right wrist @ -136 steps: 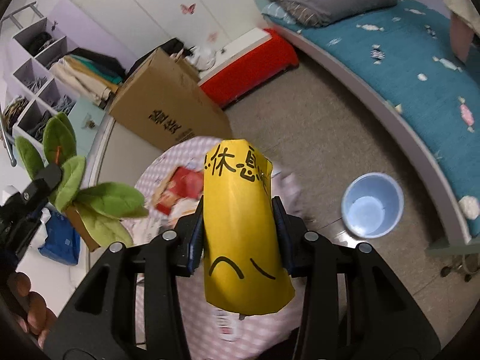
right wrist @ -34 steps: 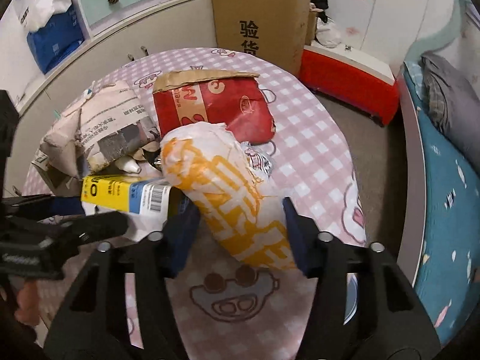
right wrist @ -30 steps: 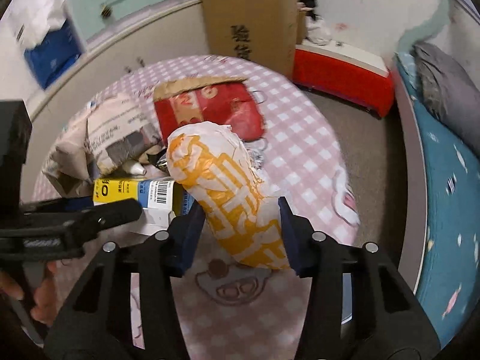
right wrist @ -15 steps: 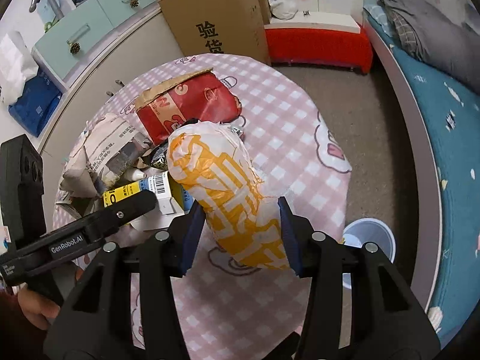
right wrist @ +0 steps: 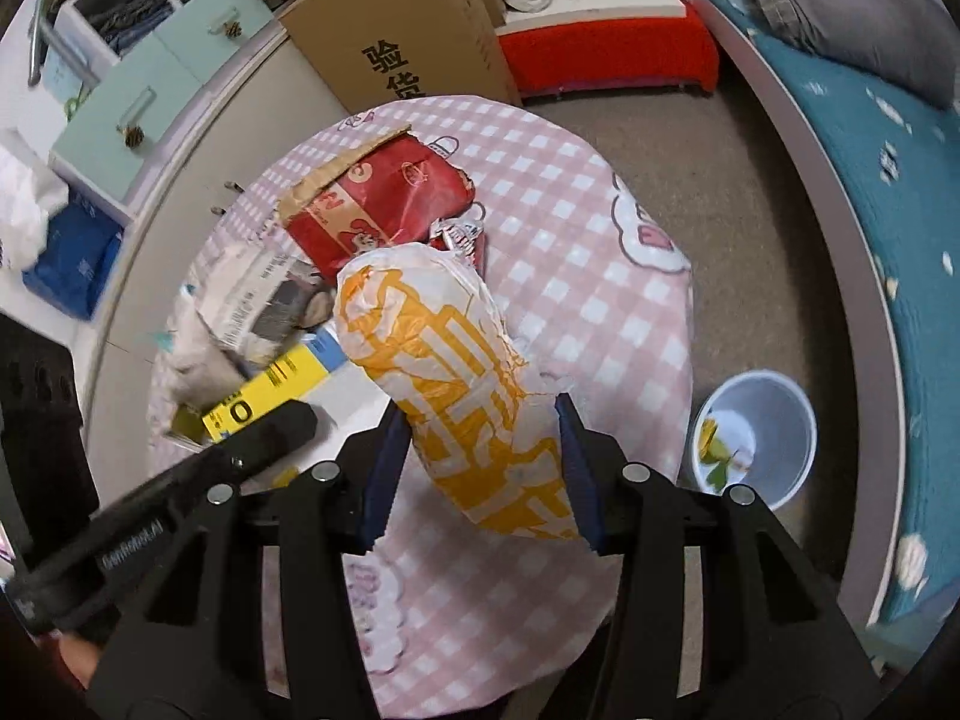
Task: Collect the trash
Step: 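Grasp the yellow-white box with the left tool while the right tool grasps the white-orange bag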
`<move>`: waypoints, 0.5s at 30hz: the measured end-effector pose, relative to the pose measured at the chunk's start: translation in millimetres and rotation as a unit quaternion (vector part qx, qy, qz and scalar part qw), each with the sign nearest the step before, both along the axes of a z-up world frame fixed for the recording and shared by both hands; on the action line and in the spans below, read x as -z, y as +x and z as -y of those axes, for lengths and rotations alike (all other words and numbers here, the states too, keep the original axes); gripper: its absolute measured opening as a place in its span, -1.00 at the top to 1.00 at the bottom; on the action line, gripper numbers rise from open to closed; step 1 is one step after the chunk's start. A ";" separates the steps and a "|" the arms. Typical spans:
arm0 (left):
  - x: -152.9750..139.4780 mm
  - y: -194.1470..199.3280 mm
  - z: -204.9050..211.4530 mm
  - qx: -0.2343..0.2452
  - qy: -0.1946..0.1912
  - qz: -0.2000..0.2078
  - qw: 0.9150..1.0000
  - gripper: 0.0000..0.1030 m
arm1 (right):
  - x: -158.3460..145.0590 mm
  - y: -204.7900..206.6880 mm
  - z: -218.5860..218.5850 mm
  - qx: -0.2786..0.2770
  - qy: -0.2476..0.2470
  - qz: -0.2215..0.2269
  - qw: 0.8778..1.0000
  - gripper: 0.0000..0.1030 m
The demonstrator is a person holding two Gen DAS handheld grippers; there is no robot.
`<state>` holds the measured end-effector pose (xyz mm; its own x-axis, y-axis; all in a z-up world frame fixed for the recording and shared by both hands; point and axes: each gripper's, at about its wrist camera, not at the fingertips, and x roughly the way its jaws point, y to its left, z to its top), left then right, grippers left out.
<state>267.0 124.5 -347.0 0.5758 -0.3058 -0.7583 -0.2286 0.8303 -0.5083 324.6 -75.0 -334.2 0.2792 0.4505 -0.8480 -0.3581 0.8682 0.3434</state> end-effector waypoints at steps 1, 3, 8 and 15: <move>-6.5 -3.9 2.8 0.008 0.006 0.000 1.000 0.94 | -3.2 -2.0 -0.5 0.000 0.001 -0.002 1.000 0.10; -20.2 -14.5 6.9 0.019 0.016 0.008 1.000 0.94 | -12.0 -10.3 -2.0 0.001 0.001 -0.004 1.000 0.10; -46.0 -35.6 -2.2 0.035 0.031 0.028 0.999 0.94 | -30.1 -33.3 -17.0 -0.010 -0.011 -0.012 1.000 0.10; -77.5 -70.5 -46.4 0.013 0.051 0.052 0.997 0.94 | -52.7 -60.6 -55.5 -0.028 -0.019 -0.003 0.999 0.10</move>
<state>196.5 170.9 -269.5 0.6459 -0.2466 -0.7225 -0.1558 0.8839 -0.4410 264.0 -19.5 -281.5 0.2492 0.4335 -0.8660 -0.4052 0.8589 0.3133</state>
